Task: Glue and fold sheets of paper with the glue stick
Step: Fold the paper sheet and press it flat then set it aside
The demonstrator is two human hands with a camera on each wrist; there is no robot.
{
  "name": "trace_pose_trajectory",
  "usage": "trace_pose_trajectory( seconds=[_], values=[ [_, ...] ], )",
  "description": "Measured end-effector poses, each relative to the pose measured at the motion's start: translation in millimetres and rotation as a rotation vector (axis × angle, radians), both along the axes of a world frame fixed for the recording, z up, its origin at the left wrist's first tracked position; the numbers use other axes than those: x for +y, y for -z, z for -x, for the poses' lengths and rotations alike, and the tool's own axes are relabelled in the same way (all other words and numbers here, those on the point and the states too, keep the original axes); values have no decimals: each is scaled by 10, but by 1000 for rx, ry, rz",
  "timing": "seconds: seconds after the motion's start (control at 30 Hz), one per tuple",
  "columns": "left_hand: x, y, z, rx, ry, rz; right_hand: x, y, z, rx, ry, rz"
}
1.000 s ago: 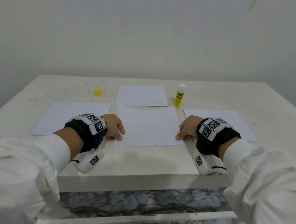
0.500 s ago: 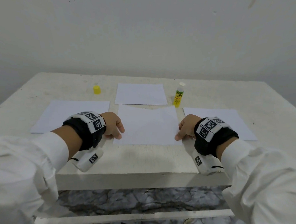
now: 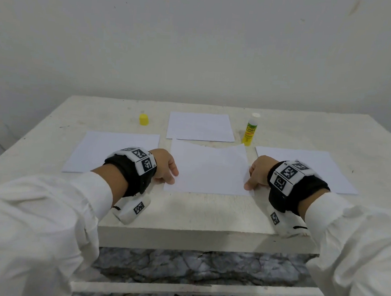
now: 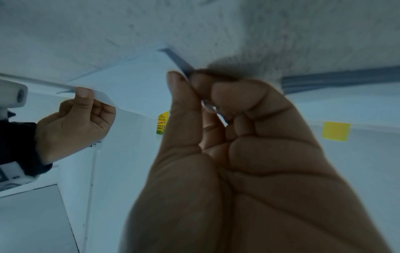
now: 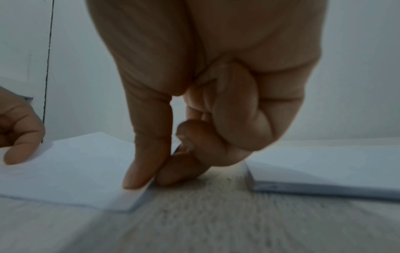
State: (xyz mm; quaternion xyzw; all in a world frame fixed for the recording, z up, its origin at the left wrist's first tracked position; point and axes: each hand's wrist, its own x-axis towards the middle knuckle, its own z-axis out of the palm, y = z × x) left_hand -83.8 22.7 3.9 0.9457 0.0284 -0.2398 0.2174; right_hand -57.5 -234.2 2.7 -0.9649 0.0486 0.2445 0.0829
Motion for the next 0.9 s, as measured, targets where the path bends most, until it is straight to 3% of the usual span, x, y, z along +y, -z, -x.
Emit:
trace_pose_trajectory(
  seconds=[0.1,0.2,0.3,0.37,0.47,0.63,0.73,0.9],
  values=[
    [-10,-2,-6,-8,63,-84,17,-14,-3,-1,-25,67],
    [-44,-40,-10,-36,223,-345,94,-81,18,-17,-62,126],
    [-57,-38,-91,-33,380,-614,291,-79,-35,18,-198,191],
    [-25,5,-182,-19,453,-684,514,-25,-88,55,-310,220],
    [31,83,-311,15,502,-683,967,77,-173,103,-408,161],
    [83,234,-461,10,475,-630,1487,217,-301,13,-580,201],
    [89,251,-490,15,480,-624,1296,210,-343,34,-561,194],
    [88,204,-480,13,509,-604,436,-15,-282,101,-467,218]
  ],
)
